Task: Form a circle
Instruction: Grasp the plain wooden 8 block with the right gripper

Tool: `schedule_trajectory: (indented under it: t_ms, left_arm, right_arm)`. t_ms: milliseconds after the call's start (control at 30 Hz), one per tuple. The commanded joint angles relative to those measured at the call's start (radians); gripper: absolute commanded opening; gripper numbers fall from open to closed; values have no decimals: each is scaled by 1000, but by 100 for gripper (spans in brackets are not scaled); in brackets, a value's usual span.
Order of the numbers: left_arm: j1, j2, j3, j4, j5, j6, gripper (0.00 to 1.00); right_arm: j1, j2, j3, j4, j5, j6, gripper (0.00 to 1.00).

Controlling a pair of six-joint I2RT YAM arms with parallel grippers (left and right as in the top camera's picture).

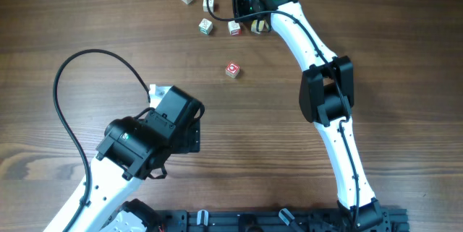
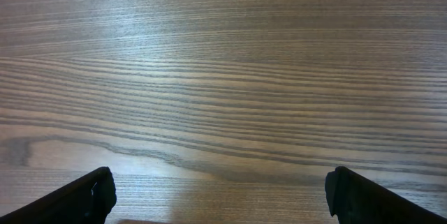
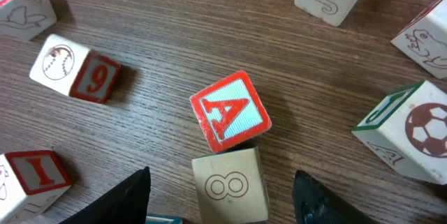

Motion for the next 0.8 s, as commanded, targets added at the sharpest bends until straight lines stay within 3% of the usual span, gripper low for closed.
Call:
schedule_trajectory:
  t_ms: [0, 567, 767]
  left_arm:
    - [5, -7, -5, 0, -13, -2, 100]
    - [5, -7, -5, 0, -13, -2, 100]
    - [5, -8, -4, 0, -13, -2, 100]
  right_arm:
    - [-4, 7, 8, 8, -12, 7, 65]
    - [-6, 48, 2, 16, 22, 7, 49]
    - [-6, 48, 2, 38, 46, 3, 37]
